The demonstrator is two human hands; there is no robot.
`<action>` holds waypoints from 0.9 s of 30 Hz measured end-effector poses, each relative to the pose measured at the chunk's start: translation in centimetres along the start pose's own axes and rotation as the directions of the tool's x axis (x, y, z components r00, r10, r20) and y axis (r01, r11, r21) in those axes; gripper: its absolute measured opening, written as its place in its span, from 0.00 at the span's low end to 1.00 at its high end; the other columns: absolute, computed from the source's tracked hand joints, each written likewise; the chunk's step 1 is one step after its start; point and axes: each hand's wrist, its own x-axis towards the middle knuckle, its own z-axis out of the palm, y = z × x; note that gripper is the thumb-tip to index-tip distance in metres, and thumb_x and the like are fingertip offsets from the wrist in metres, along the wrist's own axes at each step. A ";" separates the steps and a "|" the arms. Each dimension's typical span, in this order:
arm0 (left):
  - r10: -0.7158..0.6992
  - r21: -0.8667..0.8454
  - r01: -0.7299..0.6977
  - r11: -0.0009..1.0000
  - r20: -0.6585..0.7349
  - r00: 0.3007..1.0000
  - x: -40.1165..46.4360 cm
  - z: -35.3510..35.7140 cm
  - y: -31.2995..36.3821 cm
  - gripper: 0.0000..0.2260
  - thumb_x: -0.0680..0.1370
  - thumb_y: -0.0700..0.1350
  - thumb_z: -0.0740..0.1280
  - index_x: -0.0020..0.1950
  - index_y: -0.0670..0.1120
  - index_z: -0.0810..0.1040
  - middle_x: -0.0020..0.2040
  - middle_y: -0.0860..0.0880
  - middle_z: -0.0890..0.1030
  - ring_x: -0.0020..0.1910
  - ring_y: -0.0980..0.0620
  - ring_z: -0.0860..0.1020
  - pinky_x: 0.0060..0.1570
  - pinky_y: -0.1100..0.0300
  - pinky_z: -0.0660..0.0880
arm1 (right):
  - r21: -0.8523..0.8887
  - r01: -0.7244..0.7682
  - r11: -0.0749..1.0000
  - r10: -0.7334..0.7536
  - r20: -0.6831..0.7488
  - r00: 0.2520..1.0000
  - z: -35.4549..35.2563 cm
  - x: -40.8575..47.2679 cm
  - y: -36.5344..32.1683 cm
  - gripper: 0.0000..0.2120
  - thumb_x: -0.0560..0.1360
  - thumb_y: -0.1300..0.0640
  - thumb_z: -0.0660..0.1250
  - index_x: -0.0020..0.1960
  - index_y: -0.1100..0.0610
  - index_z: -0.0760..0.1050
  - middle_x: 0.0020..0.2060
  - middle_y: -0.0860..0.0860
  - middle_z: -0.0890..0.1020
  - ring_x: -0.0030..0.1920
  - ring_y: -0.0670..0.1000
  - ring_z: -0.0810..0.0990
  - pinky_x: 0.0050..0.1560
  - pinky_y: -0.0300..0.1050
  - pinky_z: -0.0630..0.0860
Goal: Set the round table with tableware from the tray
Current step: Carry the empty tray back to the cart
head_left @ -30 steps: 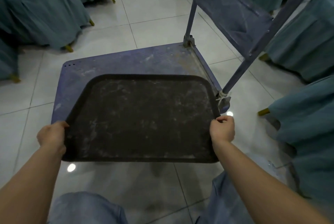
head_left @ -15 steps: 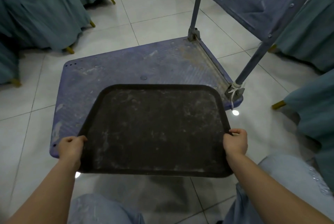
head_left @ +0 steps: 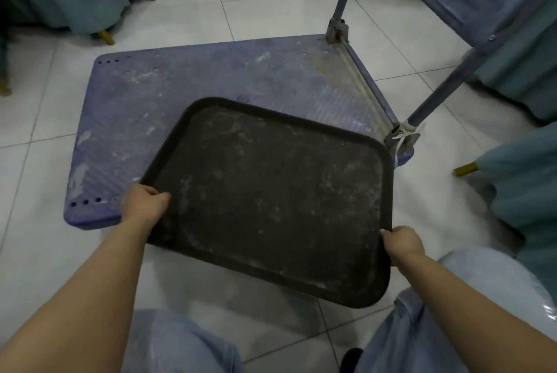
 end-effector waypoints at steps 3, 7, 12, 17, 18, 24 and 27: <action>-0.142 -0.117 0.131 0.984 -0.092 0.985 -1.0 1.4 -1.0 0.23 0.74 0.46 0.69 0.67 0.39 0.72 0.64 0.36 0.74 0.62 0.35 0.73 0.65 0.43 0.70 | -0.068 0.022 0.997 -0.022 -0.003 1.000 0.3 0.0 0.3 0.16 0.82 0.52 0.58 0.47 0.64 0.76 0.44 0.62 0.81 0.43 0.62 0.81 0.49 0.57 0.80; -0.331 -0.196 0.291 0.937 -0.220 0.918 -5.8 4.3 -2.3 0.38 0.72 0.48 0.71 0.76 0.37 0.56 0.75 0.36 0.60 0.73 0.36 0.60 0.73 0.45 0.59 | -0.160 0.045 0.986 -0.048 -0.015 0.999 0.7 0.0 0.3 0.16 0.82 0.50 0.56 0.48 0.61 0.75 0.45 0.60 0.81 0.42 0.60 0.81 0.42 0.47 0.74; -0.452 -0.477 0.526 0.704 0.271 0.850 -11.6 10.1 -3.5 0.24 0.75 0.43 0.69 0.67 0.35 0.69 0.62 0.36 0.76 0.55 0.39 0.78 0.52 0.49 0.76 | -0.145 0.074 0.987 -0.080 -0.038 0.996 1.6 -0.3 0.1 0.14 0.82 0.51 0.56 0.47 0.60 0.74 0.46 0.59 0.80 0.45 0.60 0.80 0.45 0.48 0.72; -0.357 -0.617 0.324 0.717 0.074 0.931 -13.9 11.7 -2.0 0.15 0.70 0.33 0.70 0.56 0.38 0.76 0.52 0.41 0.80 0.47 0.45 0.78 0.50 0.56 0.75 | 0.201 -0.041 0.979 -0.005 0.219 0.976 1.7 -1.2 -0.3 0.09 0.82 0.56 0.61 0.47 0.61 0.74 0.42 0.60 0.81 0.38 0.59 0.83 0.37 0.51 0.82; -0.344 -0.627 0.287 0.724 0.033 0.938 -13.7 11.2 -1.6 0.13 0.70 0.33 0.70 0.54 0.39 0.77 0.51 0.42 0.81 0.45 0.46 0.78 0.49 0.58 0.74 | 0.278 -0.098 0.956 0.013 0.293 0.956 1.7 -1.6 -0.4 0.07 0.81 0.58 0.62 0.47 0.62 0.74 0.41 0.60 0.82 0.38 0.59 0.84 0.34 0.50 0.82; -0.204 -0.525 0.121 0.843 -0.102 0.974 -8.6 8.1 -0.7 0.17 0.74 0.32 0.66 0.62 0.41 0.78 0.55 0.46 0.81 0.50 0.48 0.77 0.53 0.58 0.72 | 0.289 -0.060 0.955 -0.119 0.564 0.817 4.0 -4.1 -0.4 0.10 0.80 0.55 0.65 0.54 0.62 0.74 0.33 0.59 0.85 0.33 0.54 0.85 0.32 0.44 0.81; -0.053 -0.292 0.036 0.956 -0.050 0.997 -5.2 6.3 -0.9 0.19 0.76 0.33 0.65 0.66 0.42 0.76 0.59 0.44 0.80 0.57 0.44 0.77 0.55 0.57 0.71 | 0.154 0.053 0.987 -0.145 0.685 0.714 4.2 -4.7 -0.9 0.15 0.80 0.47 0.63 0.55 0.60 0.74 0.35 0.57 0.85 0.35 0.53 0.85 0.35 0.43 0.81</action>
